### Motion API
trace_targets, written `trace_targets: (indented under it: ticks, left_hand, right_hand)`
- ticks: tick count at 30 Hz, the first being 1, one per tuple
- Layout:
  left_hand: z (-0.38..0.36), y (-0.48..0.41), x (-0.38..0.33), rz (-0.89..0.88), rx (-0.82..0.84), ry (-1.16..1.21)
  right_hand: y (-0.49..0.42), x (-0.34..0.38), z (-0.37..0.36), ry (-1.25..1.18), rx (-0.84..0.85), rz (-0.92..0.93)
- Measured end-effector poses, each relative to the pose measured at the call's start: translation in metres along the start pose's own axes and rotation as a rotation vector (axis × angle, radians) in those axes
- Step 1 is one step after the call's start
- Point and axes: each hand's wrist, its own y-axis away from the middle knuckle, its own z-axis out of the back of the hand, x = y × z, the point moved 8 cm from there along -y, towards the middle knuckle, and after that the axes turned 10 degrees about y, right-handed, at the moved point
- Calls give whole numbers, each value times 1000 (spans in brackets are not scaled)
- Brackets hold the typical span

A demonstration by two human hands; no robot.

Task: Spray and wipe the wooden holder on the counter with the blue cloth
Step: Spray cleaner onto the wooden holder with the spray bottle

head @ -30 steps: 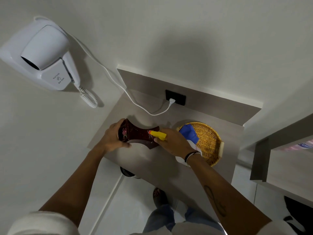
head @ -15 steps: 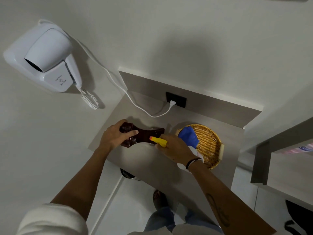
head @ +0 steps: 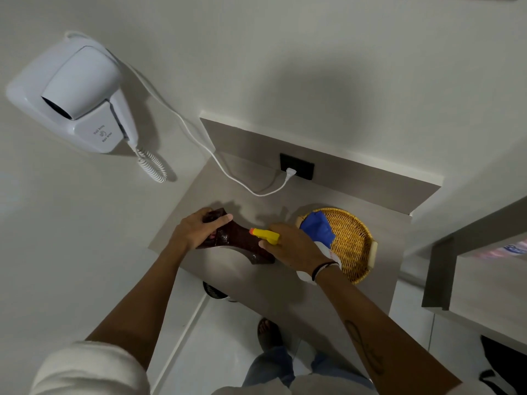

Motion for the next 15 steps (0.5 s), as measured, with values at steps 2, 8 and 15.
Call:
trace_targets:
  ticks: [2,8,15]
  left_hand:
    - [-2,1,-1,-8,24,29]
    - [-16,9,5,-17,287,6]
    - [-15,8,5,-224,232,-113]
  right_hand:
    - [0,0,0,-15,2,-6]
    - [3,1,-4,-17,20,-4]
    - [7,-2,-5,-22,24,-7]
